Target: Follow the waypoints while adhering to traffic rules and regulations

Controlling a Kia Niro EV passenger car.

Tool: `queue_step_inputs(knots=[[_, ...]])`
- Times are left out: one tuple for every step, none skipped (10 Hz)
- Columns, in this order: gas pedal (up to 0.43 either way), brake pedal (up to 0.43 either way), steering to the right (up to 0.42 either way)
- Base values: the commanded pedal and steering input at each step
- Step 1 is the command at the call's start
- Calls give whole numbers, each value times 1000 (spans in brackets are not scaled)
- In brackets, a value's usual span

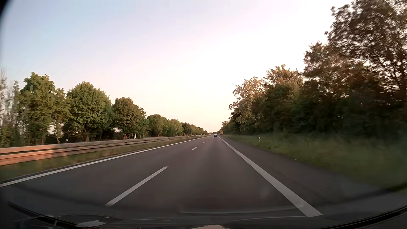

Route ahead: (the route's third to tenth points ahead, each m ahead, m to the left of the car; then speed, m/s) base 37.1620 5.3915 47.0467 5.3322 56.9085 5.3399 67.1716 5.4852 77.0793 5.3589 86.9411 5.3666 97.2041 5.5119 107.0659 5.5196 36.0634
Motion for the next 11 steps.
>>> queue_step_inputs(knots=[[319, 12, 0], [331, 18, 0], [331, 18, 0], [331, 12, 0], [331, 18, 0], [339, 18, 0], [339, 12, 0], [339, 18, 0], [339, 18, 0], [350, 18, 0], [350, 18, 0]])
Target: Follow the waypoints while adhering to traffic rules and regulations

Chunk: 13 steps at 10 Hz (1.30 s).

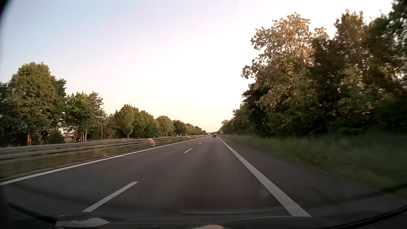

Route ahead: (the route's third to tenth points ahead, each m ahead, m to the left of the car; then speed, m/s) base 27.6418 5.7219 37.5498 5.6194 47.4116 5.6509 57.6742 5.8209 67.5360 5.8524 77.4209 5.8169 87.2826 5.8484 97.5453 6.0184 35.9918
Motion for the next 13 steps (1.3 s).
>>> queue_step_inputs(knots=[[358, 18, 0], [370, 18, 0], [370, 18, 0], [370, 12, -3], [378, 12, -5], [378, 18, -5], [378, 12, -5], [390, 18, -5], [390, 18, -5], [390, 18, -4], [390, 18, -3], [390, 18, -3], [390, 12, -3]])
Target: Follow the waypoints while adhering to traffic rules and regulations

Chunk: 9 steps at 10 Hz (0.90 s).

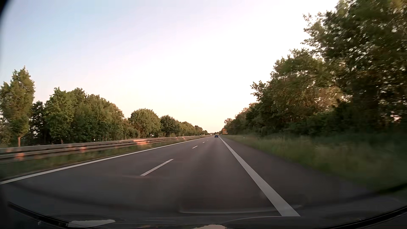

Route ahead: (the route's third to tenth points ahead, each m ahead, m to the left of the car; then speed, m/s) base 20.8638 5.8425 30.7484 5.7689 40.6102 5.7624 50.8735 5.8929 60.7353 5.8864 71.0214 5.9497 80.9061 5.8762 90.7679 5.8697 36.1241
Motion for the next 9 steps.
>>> queue_step_inputs(knots=[[390, 18, -3], [390, 18, -2], [390, 18, 0], [390, 18, 0], [390, 18, 0], [390, 18, 0], [390, 18, -1], [390, 18, -1], [398, 18, -1]])
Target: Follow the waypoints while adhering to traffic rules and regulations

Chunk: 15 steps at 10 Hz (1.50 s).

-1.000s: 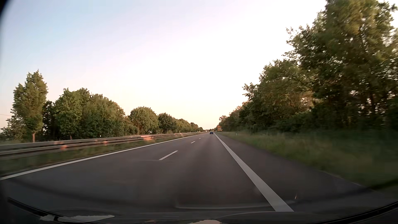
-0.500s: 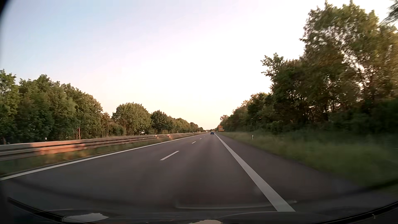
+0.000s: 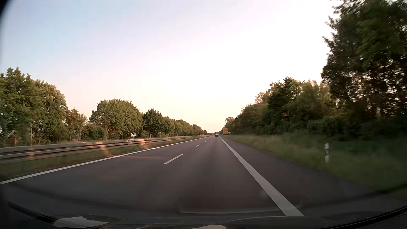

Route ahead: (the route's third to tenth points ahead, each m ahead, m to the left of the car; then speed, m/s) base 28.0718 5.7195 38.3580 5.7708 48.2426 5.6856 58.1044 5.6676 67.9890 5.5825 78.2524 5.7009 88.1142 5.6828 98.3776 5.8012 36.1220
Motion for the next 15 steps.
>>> queue_step_inputs(knots=[[398, 18, -1], [398, 18, -1], [398, 18, -1], [398, 18, -1], [398, 18, -1], [398, 18, -1], [398, 18, -1], [398, 12, -2], [398, 18, -1], [398, 18, -1], [398, 18, -1], [398, 18, -1], [398, 18, -1], [398, 12, -1], [398, 18, -1]])
